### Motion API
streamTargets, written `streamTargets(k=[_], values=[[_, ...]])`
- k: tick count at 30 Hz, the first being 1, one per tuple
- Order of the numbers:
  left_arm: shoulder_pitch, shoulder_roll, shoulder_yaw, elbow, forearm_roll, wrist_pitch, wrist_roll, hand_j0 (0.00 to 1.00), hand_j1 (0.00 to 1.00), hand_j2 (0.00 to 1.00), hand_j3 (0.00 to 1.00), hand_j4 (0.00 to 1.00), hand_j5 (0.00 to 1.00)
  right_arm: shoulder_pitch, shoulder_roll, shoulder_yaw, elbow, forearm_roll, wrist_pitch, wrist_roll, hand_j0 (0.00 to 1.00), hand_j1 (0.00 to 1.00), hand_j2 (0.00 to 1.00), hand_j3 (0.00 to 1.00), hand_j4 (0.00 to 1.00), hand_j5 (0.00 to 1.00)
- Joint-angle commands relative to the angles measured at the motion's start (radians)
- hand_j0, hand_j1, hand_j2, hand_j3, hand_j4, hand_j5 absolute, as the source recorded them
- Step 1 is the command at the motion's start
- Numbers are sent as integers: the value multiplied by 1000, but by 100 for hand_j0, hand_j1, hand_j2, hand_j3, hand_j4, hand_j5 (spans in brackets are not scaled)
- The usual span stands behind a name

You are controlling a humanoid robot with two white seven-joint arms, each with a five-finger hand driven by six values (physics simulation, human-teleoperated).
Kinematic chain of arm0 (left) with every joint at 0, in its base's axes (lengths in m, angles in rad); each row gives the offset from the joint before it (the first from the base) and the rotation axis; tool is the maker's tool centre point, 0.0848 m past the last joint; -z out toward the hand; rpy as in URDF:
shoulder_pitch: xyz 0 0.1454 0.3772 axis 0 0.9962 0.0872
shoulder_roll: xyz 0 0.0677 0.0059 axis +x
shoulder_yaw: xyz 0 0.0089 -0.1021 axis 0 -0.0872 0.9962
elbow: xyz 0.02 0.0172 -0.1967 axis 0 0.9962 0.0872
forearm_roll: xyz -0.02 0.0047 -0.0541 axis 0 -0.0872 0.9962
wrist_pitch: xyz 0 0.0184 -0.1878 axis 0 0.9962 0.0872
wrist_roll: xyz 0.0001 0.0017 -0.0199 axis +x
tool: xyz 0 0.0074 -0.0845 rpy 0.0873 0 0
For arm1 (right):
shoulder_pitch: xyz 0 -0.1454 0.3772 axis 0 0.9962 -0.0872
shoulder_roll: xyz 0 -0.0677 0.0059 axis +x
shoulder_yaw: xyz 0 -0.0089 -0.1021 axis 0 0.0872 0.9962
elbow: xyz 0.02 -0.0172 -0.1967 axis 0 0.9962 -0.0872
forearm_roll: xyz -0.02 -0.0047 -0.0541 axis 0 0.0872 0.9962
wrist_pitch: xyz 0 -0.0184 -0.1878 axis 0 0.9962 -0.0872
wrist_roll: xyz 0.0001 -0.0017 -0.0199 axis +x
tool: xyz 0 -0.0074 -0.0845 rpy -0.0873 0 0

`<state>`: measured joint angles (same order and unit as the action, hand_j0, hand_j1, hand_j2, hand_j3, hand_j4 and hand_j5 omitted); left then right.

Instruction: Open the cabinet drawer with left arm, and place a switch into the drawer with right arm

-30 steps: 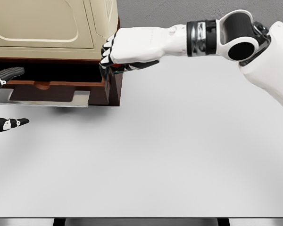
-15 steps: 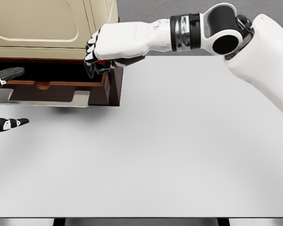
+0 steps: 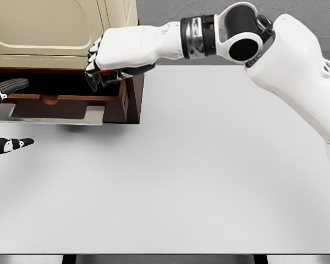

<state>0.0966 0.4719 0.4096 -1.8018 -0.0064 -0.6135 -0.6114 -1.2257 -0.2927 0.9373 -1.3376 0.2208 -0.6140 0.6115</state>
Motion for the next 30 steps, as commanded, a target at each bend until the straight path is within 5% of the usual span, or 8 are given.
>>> streamTargets(k=[1, 20, 22, 25, 30], values=[[0, 1, 0, -1, 8, 3, 0, 100, 100, 100, 100, 100, 100, 0, 9, 3, 11, -3, 3, -1, 51, 51, 51, 51, 51, 51], [0, 1, 0, -1, 8, 3, 0, 100, 100, 100, 100, 100, 100, -26, 60, 9, 84, 29, 3, -1, 52, 52, 52, 52, 52, 52], [0, 1, 0, -1, 8, 3, 0, 100, 100, 100, 100, 100, 100, -26, 60, 9, 84, 38, 3, -1, 60, 60, 60, 60, 60, 60], [0, 1, 0, -1, 8, 3, 0, 100, 100, 100, 100, 100, 100, -26, 70, 9, 84, 37, 3, -1, 86, 86, 86, 86, 86, 86], [0, 1, 0, -1, 8, 3, 0, 100, 100, 100, 100, 100, 100, -34, 78, 9, 84, 37, 3, -1, 89, 89, 89, 89, 89, 89]])
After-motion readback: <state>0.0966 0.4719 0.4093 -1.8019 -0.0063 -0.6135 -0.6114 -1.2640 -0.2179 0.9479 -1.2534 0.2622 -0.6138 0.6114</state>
